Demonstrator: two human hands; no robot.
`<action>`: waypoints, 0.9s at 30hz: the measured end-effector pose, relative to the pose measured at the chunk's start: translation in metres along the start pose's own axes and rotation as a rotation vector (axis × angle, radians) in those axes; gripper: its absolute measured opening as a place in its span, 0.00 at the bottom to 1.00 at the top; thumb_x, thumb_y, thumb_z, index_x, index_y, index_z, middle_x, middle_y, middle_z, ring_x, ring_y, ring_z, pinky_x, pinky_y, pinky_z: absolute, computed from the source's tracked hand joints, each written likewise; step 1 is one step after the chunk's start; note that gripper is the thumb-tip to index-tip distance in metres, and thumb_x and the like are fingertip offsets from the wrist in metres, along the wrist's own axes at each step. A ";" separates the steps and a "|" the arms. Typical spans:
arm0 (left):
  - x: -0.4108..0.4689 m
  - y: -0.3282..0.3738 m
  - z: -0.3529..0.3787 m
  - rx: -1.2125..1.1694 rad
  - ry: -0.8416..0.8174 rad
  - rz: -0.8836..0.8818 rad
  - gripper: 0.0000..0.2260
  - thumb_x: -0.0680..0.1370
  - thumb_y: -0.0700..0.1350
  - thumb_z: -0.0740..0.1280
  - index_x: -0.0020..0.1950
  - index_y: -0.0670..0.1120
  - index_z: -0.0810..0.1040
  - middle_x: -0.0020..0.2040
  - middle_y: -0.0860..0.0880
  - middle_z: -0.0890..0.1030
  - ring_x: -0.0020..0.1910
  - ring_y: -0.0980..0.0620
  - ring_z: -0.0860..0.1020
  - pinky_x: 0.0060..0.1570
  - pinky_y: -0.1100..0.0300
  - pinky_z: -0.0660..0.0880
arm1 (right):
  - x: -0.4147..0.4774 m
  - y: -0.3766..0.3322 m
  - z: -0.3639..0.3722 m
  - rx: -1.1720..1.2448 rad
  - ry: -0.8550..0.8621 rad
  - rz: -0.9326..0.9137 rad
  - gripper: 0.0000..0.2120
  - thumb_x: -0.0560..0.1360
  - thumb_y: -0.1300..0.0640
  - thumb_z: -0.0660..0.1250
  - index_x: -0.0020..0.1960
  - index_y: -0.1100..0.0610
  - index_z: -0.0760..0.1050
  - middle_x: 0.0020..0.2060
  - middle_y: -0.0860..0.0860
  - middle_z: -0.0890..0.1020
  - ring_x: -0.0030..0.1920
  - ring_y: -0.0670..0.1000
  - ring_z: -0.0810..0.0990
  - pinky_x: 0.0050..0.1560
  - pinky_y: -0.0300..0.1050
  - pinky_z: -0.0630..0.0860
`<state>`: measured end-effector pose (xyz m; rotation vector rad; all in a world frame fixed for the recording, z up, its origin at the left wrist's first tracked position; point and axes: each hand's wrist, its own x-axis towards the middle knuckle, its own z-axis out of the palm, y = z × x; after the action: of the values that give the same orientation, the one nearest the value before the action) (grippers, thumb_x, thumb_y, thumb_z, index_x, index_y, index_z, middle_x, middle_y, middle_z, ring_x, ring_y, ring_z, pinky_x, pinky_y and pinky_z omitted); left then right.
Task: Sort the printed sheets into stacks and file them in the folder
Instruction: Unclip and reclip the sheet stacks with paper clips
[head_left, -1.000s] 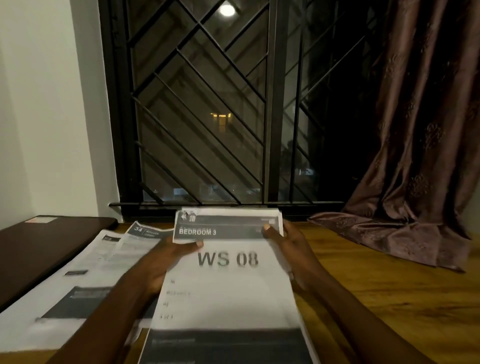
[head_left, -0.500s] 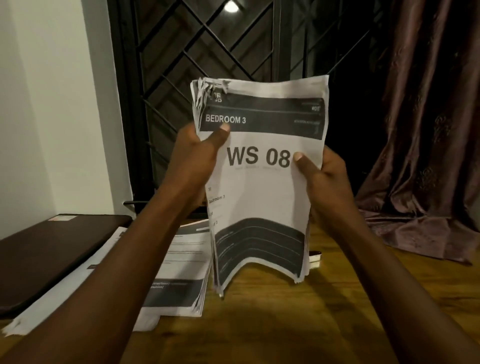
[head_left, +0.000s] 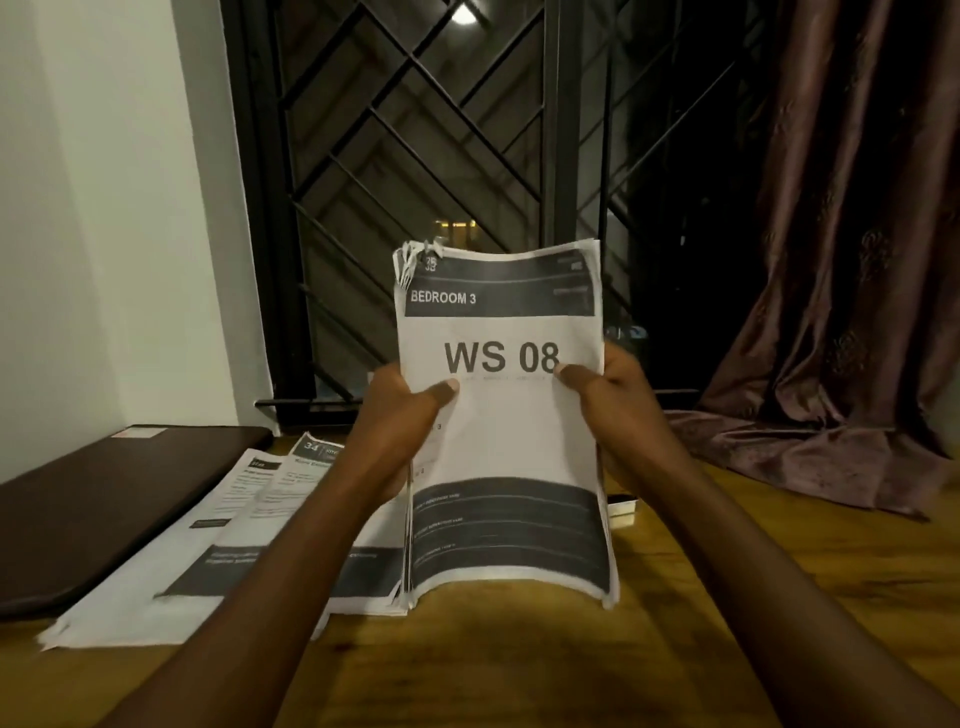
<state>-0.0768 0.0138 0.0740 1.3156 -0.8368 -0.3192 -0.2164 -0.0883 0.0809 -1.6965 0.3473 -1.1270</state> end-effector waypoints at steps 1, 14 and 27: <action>0.001 0.000 -0.004 -0.023 -0.012 -0.009 0.09 0.78 0.38 0.67 0.52 0.52 0.76 0.56 0.47 0.82 0.46 0.51 0.83 0.45 0.54 0.81 | 0.002 -0.005 -0.001 0.000 0.000 0.004 0.14 0.80 0.62 0.58 0.45 0.43 0.71 0.41 0.41 0.78 0.43 0.45 0.79 0.46 0.44 0.79; 0.018 -0.064 -0.056 -0.237 -0.298 -0.576 0.18 0.75 0.33 0.67 0.64 0.39 0.75 0.56 0.36 0.82 0.52 0.37 0.82 0.49 0.38 0.78 | 0.010 0.082 -0.019 0.194 -0.220 0.726 0.13 0.77 0.65 0.63 0.61 0.62 0.74 0.56 0.63 0.81 0.52 0.63 0.81 0.53 0.60 0.76; 0.028 -0.130 -0.039 -0.220 -0.250 -0.474 0.13 0.79 0.35 0.63 0.64 0.39 0.75 0.57 0.37 0.82 0.57 0.35 0.80 0.61 0.33 0.70 | 0.015 0.130 -0.025 -0.128 0.265 0.222 0.06 0.72 0.62 0.71 0.45 0.54 0.76 0.38 0.48 0.82 0.34 0.41 0.81 0.25 0.28 0.72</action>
<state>0.0011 -0.0103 -0.0376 1.2700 -0.6636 -0.9391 -0.1927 -0.1697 -0.0220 -1.5739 0.7700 -1.1835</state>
